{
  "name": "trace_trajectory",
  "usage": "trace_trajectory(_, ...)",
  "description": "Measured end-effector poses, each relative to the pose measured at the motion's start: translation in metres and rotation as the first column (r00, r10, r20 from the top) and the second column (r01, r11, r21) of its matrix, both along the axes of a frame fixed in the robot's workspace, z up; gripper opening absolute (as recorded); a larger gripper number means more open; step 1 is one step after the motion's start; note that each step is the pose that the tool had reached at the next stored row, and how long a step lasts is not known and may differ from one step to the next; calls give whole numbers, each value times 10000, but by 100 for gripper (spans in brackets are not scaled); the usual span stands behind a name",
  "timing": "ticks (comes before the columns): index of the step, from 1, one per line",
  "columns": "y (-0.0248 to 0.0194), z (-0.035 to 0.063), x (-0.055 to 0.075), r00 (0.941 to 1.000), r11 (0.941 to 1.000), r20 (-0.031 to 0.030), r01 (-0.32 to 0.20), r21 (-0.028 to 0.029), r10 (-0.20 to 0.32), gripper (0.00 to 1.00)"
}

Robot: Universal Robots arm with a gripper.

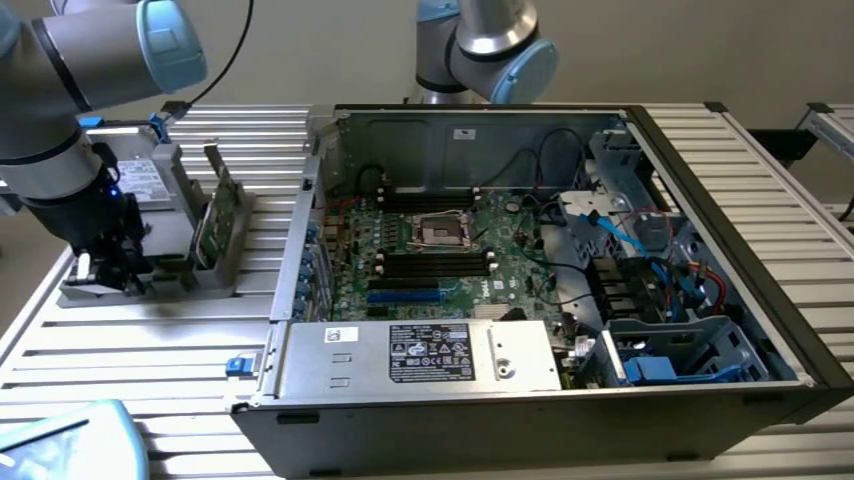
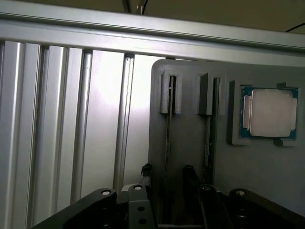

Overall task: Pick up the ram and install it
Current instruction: 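Pick up the ram and move it above insertion slot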

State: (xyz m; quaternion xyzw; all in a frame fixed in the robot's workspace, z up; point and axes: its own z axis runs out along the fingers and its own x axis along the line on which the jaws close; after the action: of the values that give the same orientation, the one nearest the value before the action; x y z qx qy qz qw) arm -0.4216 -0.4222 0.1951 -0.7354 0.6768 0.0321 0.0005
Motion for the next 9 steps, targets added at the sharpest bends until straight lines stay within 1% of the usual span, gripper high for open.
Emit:
trace_trajectory(4, 0, 0, 0, 10000, 10000, -10, 0, 0, 0, 38)
trace_trajectory(6, 0, 0, 0, 10000, 10000, -18, 0, 0, 0, 24)
trace_trajectory(7, 0, 0, 0, 10000, 10000, -22, 0, 0, 0, 24)
trace_trajectory(9, 0, 0, 0, 10000, 10000, -33, 0, -1, 0, 14)
